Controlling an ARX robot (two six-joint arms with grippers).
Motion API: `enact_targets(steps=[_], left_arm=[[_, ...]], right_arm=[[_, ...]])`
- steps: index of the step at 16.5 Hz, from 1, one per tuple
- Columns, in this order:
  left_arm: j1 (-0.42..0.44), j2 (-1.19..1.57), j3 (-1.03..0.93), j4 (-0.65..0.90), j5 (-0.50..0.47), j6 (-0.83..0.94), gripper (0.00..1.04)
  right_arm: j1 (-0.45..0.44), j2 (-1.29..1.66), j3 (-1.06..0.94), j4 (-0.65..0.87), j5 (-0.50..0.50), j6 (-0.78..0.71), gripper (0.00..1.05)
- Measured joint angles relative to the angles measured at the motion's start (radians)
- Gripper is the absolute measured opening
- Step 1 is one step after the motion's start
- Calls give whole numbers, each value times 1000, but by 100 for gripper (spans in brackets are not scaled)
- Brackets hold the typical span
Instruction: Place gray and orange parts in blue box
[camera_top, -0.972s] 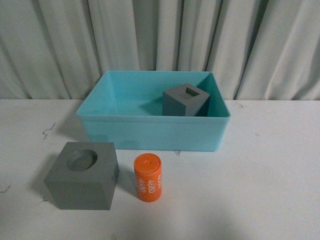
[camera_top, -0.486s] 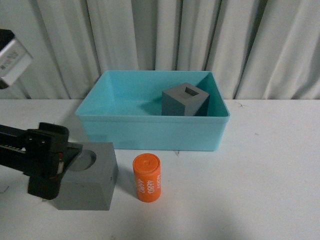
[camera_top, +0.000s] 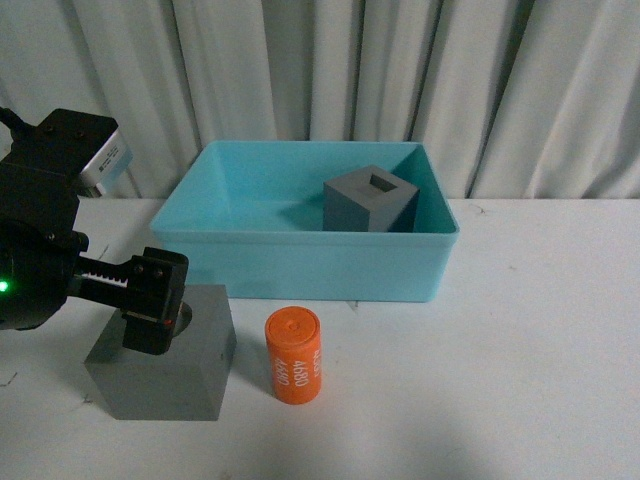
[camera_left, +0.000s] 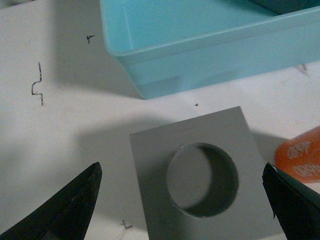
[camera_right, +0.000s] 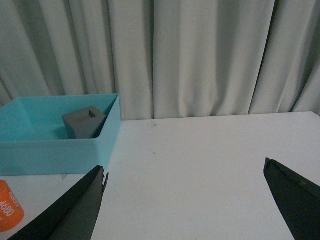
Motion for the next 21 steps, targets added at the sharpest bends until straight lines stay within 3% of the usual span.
enact_targets(steps=[4,19,21], left_arm=[[48,103,28,14,-16,32,98],[36,197,69,35,-23,35,98],[28,200,70,29,-11,29,80]], right_arm=[[0,0,0,0,0,0,98],[0,0,0,0,0,0,98],[0,0,0,0,0,0,98]])
